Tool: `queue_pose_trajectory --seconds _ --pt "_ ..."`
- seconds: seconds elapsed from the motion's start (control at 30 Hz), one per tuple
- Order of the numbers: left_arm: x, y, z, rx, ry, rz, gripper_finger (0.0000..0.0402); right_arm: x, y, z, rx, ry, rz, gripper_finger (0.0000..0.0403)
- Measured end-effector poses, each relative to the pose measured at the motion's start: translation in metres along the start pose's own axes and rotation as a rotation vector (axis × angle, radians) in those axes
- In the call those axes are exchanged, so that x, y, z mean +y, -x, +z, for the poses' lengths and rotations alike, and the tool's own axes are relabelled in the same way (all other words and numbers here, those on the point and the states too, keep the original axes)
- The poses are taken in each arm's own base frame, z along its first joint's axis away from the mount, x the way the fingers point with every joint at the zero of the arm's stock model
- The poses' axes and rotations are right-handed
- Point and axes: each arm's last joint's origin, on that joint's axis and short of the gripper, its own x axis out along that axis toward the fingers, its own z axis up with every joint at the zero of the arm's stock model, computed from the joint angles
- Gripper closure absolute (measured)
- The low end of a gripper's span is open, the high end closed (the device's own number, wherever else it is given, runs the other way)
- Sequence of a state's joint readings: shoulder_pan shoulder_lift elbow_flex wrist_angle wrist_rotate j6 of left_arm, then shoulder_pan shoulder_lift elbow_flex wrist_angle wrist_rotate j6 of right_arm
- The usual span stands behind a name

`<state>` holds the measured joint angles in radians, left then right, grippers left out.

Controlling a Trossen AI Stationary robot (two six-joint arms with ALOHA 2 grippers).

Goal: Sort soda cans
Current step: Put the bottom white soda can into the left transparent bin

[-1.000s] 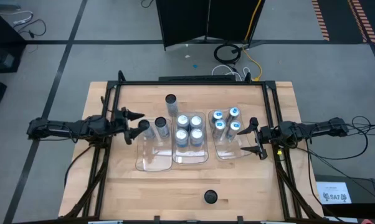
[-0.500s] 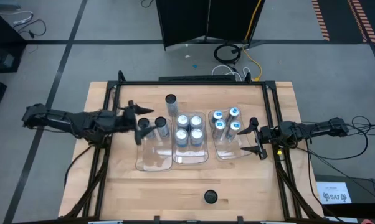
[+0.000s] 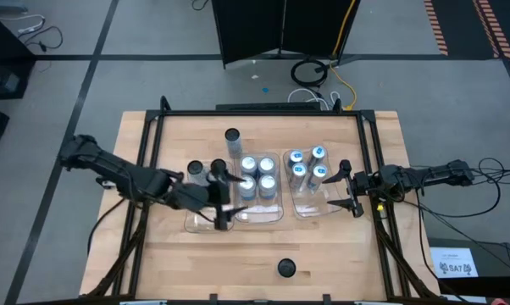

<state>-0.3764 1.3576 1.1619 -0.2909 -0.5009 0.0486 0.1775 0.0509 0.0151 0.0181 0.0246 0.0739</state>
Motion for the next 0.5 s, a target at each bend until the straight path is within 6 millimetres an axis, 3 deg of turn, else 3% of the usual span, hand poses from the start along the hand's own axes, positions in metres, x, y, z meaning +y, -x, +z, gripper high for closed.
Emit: queue_pose_trajectory --seconds 0.23,0.5 --pt "-0.017 -0.026 0.009 -0.07 0.049 -0.037 0.0039 0.0 0.0 0.0 0.0 0.0 0.0 0.0085" --pt "-0.026 -0.041 0.002 -0.045 0.037 -0.042 0.0039 0.0 0.0 0.0 0.0 0.0 0.0 0.0085"
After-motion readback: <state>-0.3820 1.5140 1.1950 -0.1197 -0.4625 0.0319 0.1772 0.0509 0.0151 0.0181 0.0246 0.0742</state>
